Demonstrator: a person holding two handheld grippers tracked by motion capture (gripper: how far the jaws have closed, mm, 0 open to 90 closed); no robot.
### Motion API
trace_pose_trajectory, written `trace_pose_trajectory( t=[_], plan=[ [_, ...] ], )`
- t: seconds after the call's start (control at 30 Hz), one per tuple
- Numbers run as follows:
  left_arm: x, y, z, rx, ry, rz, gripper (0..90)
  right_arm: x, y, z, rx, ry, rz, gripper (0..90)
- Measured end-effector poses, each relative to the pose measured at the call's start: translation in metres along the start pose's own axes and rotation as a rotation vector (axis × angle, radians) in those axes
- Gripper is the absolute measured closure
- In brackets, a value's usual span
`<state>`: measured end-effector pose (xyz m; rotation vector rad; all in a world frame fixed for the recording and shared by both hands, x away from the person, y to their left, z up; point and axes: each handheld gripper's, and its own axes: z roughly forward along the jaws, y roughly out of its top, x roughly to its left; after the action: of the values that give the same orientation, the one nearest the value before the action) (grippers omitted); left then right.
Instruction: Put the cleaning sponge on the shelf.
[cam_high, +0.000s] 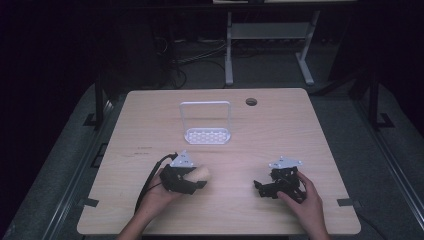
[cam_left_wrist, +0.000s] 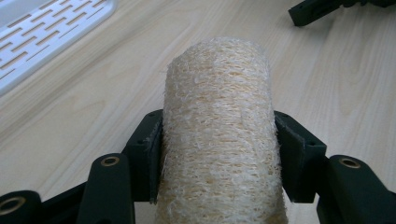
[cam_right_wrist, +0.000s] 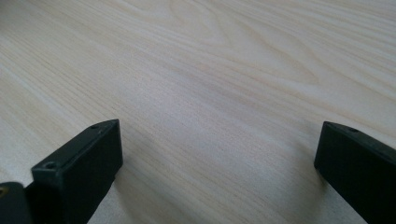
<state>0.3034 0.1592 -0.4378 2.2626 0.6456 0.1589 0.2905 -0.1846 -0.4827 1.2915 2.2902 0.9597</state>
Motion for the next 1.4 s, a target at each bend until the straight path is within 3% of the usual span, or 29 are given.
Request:
trace_pose_trajectory(
  t=[0.8,1.4],
  plan=[
    [0.022,0.020,0.001,0.001,0.028,-0.006,41.6,0.000,0.000,0.000,0.000,0.000,0.000,0.6],
    [0.042,0.039,0.012,0.004,0.044,-0.018,41.6,0.000,0.000,0.000,0.000,0.001,0.000,0.6]
  ],
)
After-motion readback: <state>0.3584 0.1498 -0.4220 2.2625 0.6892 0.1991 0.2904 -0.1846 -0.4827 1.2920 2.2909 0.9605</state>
